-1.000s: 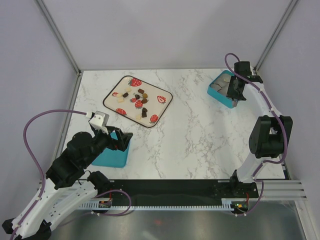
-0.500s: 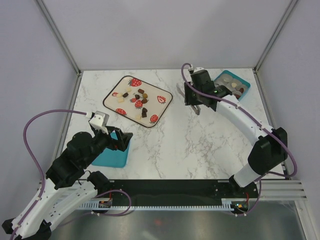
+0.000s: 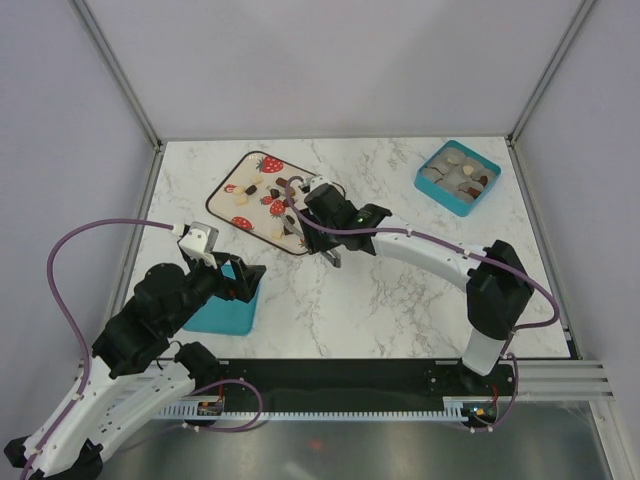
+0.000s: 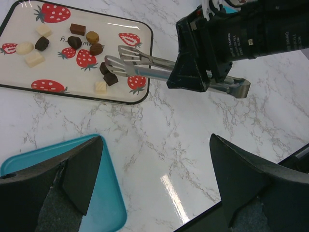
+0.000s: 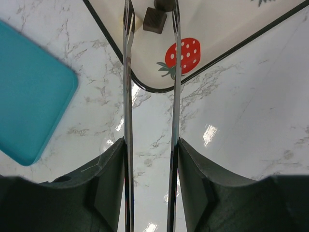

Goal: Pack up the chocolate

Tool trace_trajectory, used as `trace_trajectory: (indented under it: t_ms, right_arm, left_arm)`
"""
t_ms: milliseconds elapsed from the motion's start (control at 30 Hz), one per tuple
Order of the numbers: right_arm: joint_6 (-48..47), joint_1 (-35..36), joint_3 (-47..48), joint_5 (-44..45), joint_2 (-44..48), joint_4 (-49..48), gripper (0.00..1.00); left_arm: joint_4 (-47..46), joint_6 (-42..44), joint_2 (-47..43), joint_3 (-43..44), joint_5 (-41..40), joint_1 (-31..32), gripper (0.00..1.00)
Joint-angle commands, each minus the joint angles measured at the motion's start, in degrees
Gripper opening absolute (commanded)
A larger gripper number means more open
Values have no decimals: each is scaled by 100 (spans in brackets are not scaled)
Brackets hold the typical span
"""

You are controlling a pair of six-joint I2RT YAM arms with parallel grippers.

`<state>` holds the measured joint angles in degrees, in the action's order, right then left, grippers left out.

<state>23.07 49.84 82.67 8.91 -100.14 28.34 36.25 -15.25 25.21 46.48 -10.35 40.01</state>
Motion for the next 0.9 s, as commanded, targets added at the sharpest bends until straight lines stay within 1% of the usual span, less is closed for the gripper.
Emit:
trace_trajectory:
  t_ms: [0,267,667,867]
  right_arm:
    - [145,104,258,146,-120,-180,52]
    - [93,298,65,322,-278,-162,52]
    - [101,359,170,498,-709,-153,52]
    - [101,368,337,393,-963,-162,51]
  left_arm:
    - [-180,241,-25,-42,-37,24,100]
    - [-188,241,-16,-42,7,16,100]
    - [-188,241,-8,-42,-20,24,100]
    - [-180,241,-25,-34,-11,24,100]
